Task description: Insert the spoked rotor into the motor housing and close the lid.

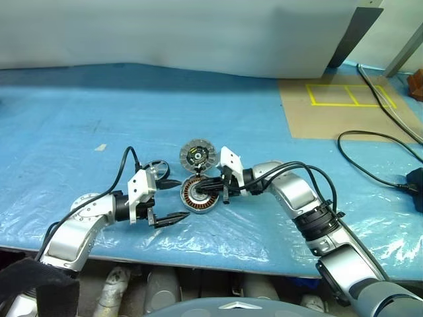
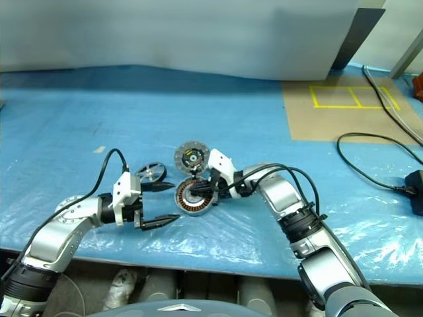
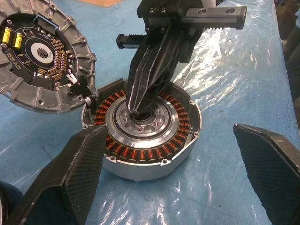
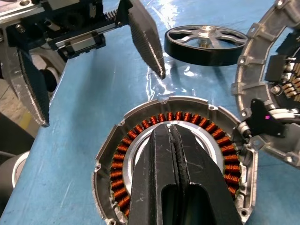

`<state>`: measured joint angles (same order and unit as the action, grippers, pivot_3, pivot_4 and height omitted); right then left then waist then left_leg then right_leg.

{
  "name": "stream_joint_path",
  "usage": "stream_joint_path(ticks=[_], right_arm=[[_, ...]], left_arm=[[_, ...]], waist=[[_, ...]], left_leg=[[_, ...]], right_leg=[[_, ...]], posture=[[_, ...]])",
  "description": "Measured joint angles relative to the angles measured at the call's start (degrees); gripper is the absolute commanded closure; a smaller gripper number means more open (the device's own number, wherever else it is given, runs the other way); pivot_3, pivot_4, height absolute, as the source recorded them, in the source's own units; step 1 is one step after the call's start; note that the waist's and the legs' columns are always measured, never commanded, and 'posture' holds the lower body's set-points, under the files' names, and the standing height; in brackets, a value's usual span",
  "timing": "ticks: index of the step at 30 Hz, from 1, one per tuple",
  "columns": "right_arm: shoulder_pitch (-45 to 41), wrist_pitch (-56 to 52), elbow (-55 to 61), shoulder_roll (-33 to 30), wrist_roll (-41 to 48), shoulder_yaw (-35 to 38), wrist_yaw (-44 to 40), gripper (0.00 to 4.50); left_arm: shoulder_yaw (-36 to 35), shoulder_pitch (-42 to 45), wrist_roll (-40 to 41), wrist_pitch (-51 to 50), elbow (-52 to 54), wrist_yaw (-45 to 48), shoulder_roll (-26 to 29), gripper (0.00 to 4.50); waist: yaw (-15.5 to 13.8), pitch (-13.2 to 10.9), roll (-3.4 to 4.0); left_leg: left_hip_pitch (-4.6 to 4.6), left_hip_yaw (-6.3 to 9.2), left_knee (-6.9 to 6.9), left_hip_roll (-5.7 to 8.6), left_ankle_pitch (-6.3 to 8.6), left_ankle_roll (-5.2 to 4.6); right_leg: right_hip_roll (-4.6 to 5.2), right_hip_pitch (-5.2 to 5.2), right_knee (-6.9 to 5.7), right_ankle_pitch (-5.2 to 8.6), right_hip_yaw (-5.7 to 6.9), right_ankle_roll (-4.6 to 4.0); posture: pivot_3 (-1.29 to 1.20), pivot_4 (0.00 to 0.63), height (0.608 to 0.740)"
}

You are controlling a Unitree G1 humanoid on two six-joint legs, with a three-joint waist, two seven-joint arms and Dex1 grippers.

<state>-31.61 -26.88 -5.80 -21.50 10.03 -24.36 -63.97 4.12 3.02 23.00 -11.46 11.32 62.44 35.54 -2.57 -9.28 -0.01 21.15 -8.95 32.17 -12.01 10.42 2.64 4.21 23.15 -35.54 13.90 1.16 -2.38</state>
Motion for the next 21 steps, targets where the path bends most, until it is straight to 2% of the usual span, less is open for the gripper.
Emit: stream_joint_path(ticks=[8, 16, 21], right_arm=[[-0.92, 8.48, -1.48, -0.91, -4.81, -3.58, 0.00, 4.49], [-4.12, 19.96, 0.10, -4.15, -13.53, -8.65, -1.07, 4.49], [-6.20, 23.08, -3.45, -2.97, -14.61, -9.36, -2.21, 4.49]], left_arm=[[-0.04, 0.02, 0.00, -0.02, -0.04, -0.05, 0.03, 0.00], [-0.01, 0.54, 0.01, -0.21, -0.07, -0.20, -0.07, 0.00], [0.01, 1.05, 0.00, -0.33, -0.09, -0.31, -0.24, 0.00]], waist=[[0.17, 0.01, 0.00], [0.09, 0.03, -0.01], [0.18, 0.09, -0.02]], left_leg=[[-0.20, -0.02, 0.00, 0.00, 0.01, 0.00], [-0.26, -0.01, 0.02, 0.01, 0.01, -0.01], [-0.28, -0.02, 0.03, 0.01, 0.01, -0.02]], right_leg=[[0.00, -0.14, -0.04, 0.00, -0.04, 0.00], [0.01, -0.20, -0.06, 0.00, -0.04, 0.00], [0.00, -0.21, -0.09, 0.00, -0.05, 0.00]], posture=[[0.00, 0.150, 0.740], [0.00, 0.150, 0.740], [0.00, 0.150, 0.740]])
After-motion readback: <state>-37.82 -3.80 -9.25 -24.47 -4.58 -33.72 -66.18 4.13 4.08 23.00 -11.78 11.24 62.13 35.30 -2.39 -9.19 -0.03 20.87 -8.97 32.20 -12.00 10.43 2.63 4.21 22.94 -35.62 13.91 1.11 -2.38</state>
